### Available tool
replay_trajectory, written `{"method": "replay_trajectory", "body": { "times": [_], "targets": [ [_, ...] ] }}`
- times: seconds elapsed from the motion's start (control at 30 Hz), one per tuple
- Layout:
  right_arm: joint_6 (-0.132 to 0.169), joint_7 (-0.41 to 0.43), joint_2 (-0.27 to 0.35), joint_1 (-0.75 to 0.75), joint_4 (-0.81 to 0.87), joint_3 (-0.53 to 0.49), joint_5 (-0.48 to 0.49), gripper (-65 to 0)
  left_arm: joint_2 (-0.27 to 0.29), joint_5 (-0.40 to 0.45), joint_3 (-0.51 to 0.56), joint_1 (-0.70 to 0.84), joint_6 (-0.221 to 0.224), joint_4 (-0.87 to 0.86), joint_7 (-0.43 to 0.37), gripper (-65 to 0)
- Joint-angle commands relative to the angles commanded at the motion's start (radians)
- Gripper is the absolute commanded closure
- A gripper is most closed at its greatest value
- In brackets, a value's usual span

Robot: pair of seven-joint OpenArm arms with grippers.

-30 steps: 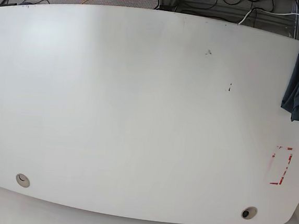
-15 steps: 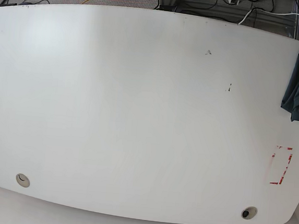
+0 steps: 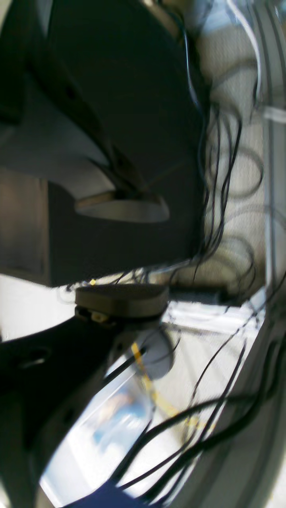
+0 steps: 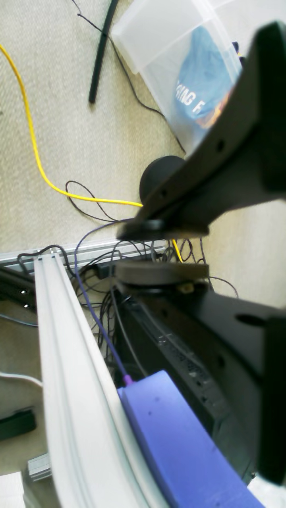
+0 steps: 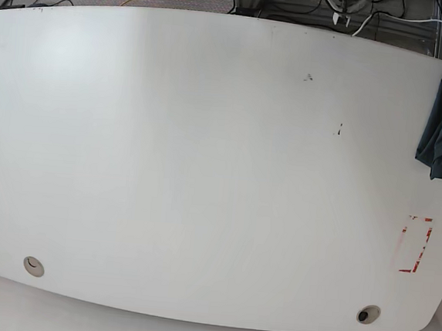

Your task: Layout the t-shirt on the table in an organized manner, then fold the t-shirt properly

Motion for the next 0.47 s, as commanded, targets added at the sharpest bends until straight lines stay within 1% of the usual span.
{"method": "replay_trajectory", "body": {
  "times": [0.1,0.17,0.2,0.27,0.3,0.33,0.4,0.47],
  "targets": [
    [-0.005,-0.043,-0.008,0.015,-0.011,0.000,-0.043,-9.5,0.000,0.003,0.000,-0.023,0.002,0.000,0.012,-24.0],
    [-0.020,-0.058,-0.011,0.025,-0.017,0.003,-0.083,-9.5,0.000,0.011,0.000,-0.029,0.002,0.000,0.038,-24.0],
    [-0.044,-0.061,-0.012,0.035,-0.020,0.003,-0.107,-9.5,0.002,0.020,0.000,-0.032,0.002,0.000,0.055,-24.0],
    [-0.074,-0.061,-0.025,0.037,-0.021,0.003,-0.127,-9.5,0.009,0.032,0.000,-0.032,0.002,0.000,0.069,-24.0],
    [-0.092,-0.061,-0.034,0.037,-0.021,0.005,-0.141,-9.5,0.025,0.041,0.000,-0.032,0.002,0.000,0.072,-24.0],
    [-0.104,-0.061,-0.035,0.037,-0.021,0.005,-0.149,-9.5,0.029,0.044,0.000,-0.032,0.002,0.000,0.074,-24.0],
    [-0.115,-0.063,-0.040,0.038,-0.021,0.005,-0.163,-10.8,0.035,0.049,0.000,-0.032,0.003,0.000,0.075,-24.0],
    [-0.117,-0.063,-0.041,0.040,-0.021,0.006,-0.167,-14.0,0.035,0.049,0.000,-0.032,0.009,0.000,0.075,-24.0]
  ]
}}
